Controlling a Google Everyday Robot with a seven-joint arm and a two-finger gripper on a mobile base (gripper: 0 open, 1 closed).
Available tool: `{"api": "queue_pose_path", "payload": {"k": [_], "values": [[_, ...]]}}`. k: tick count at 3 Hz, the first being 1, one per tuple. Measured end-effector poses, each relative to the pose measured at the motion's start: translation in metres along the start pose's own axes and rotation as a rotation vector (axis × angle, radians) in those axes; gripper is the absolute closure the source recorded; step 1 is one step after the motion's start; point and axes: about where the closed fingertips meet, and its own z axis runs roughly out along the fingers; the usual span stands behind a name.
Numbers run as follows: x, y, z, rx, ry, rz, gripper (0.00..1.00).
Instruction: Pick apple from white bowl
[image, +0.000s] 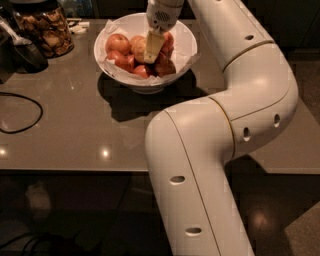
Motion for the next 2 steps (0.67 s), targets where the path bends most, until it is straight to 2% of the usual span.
{"api": "queue_pose_path", "payload": {"k": [1,2], "values": [[0.0000,0.0000,0.0000,0.000,0.000,0.000,0.87],[0.0000,0.0000,0.0000,0.000,0.000,0.000,1.00]]}}
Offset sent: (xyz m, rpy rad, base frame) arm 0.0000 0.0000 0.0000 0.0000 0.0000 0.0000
